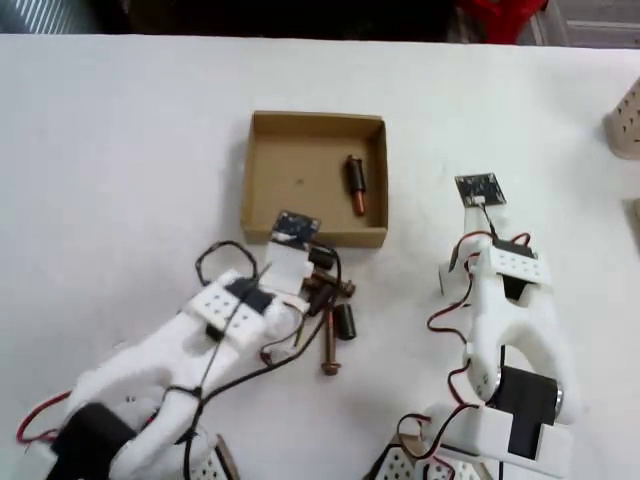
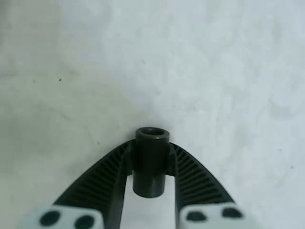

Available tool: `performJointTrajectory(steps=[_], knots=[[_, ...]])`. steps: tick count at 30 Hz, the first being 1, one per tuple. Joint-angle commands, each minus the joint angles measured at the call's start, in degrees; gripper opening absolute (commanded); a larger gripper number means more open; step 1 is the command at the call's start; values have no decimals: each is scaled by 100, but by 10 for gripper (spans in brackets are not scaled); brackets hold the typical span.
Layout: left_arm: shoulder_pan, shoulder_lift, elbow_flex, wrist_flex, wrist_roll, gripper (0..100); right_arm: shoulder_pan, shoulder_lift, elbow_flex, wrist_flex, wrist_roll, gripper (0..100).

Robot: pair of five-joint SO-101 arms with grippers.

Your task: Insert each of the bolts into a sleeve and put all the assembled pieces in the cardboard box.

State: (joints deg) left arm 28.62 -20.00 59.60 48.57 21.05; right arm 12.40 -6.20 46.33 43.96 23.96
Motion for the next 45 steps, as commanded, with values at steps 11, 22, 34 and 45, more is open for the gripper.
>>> performJointTrajectory(steps=[11, 22, 34, 45], knots=[[-2009, -1516, 299, 536, -615, 24, -31, -40, -193, 31, 79, 17], [-2993, 602, -958, 79, -642, 24, -22, -40, -193, 40, 79, 17], [-3055, 919, -1275, 53, -1301, 24, -22, -48, -193, 40, 79, 17], [-3292, 919, -1275, -44, -1345, 225, -13, -48, -193, 40, 79, 17]])
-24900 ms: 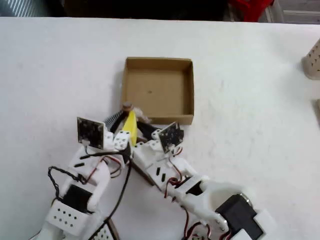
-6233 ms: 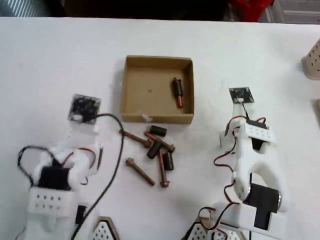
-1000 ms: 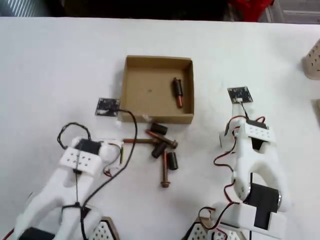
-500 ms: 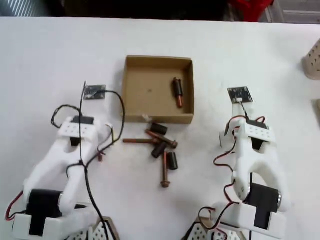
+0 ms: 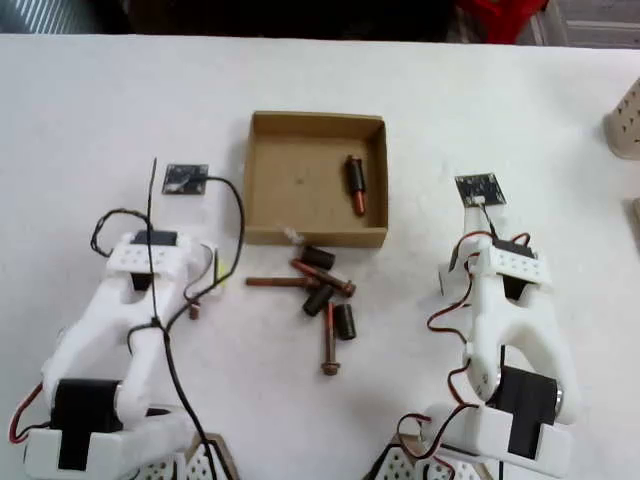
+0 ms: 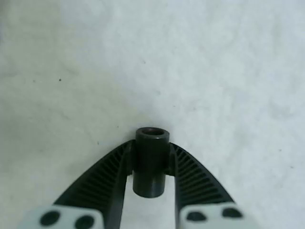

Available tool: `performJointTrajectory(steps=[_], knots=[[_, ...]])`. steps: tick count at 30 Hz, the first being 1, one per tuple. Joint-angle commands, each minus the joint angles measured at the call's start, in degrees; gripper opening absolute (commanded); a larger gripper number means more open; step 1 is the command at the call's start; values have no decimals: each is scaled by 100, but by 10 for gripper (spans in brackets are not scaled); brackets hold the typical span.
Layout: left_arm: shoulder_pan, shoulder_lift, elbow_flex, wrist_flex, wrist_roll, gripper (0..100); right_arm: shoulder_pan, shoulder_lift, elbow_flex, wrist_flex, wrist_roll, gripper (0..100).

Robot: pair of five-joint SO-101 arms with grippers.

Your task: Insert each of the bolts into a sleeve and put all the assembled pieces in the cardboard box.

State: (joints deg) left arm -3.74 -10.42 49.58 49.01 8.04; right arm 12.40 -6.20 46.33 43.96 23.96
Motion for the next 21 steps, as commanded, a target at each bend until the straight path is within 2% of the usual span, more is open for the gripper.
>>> performJointTrajectory(steps=[1, 12, 18, 21], knots=[[-57, -40, -273, -114, -53, 225, -13, -48, -193, 40, 79, 17], [-66, 831, -1037, -62, -62, 223, -13, -48, -193, 40, 79, 17], [-242, 1341, -1521, 211, -88, 113, -4, -57, -193, 40, 79, 17], [-251, 1411, -1582, 264, -88, 110, -4, -57, -193, 40, 79, 17]])
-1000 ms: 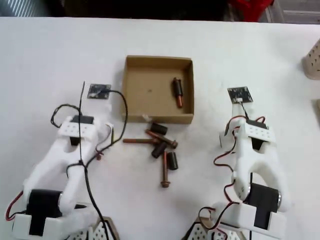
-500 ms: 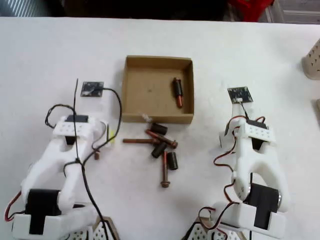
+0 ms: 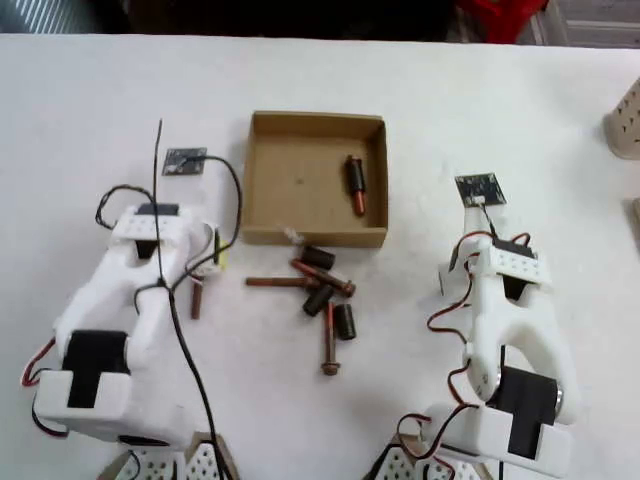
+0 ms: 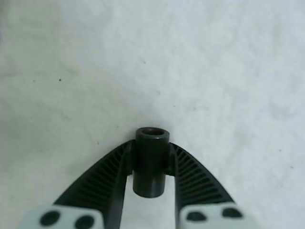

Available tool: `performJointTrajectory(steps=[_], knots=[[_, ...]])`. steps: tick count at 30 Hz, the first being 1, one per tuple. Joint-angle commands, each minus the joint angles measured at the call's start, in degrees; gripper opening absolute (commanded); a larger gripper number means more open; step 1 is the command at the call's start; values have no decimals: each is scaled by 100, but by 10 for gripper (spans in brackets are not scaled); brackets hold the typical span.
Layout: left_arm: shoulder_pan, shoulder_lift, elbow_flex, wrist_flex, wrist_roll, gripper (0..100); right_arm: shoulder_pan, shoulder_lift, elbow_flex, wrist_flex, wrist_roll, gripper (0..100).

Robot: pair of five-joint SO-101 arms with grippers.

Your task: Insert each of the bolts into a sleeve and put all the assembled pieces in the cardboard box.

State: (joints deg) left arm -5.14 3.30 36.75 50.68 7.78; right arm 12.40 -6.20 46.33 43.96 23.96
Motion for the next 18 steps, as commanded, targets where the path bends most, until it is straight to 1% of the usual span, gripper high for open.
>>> performJointTrajectory(steps=[1, 4, 7, 10, 18], knots=[[-110, 48, -299, 97, -62, 110, -4, -57, -193, 40, 79, 17], [-101, 48, -281, 97, -123, 106, -4, -57, -193, 40, 79, 17], [-75, 48, -273, 97, -396, 99, -4, -57, -193, 40, 79, 17], [-66, 57, -273, 211, -422, 20, -4, -57, -193, 40, 79, 17], [-66, 13, -185, 193, -431, 21, -13, -57, -193, 40, 79, 17]])
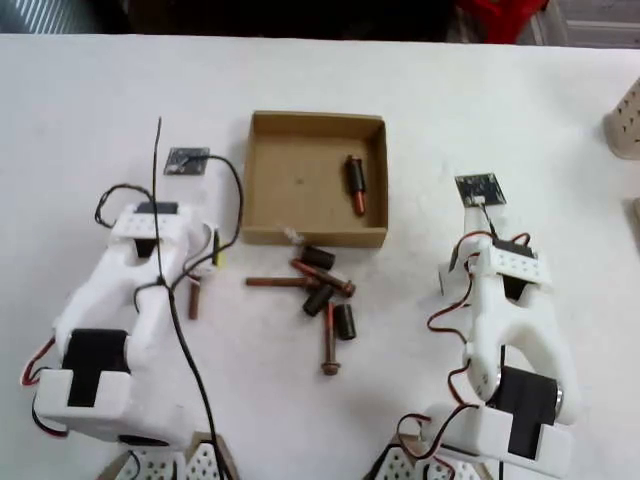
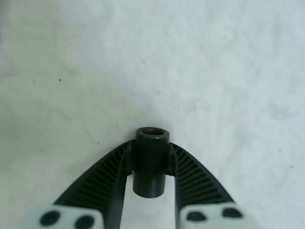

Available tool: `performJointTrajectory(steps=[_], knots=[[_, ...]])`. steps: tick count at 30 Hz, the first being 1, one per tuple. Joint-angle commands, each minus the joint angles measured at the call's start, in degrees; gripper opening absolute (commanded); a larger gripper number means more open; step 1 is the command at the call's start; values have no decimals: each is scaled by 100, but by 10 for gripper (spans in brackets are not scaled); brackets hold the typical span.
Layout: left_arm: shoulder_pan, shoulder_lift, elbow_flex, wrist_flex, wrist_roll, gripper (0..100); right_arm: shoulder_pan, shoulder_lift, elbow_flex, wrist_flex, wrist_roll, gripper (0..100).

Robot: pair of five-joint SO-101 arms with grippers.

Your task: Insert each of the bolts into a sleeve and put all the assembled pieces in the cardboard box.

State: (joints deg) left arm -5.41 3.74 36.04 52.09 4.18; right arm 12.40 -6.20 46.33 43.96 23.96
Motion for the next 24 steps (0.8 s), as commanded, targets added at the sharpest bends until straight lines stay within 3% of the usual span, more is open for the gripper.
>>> performJointTrajectory(steps=[1, 9, 16, 24], knots=[[-40, -40, -114, 53, -70, 20, -13, -57, -193, 40, 79, 17], [-75, -48, -176, 0, -35, 20, -66, -75, -193, 40, 9, 17], [-127, -48, -158, -273, -18, 20, -963, -444, -211, 356, -1556, 17], [-585, -48, -281, -352, 308, 20, -2264, -1798, -185, 1235, -1679, 17]])
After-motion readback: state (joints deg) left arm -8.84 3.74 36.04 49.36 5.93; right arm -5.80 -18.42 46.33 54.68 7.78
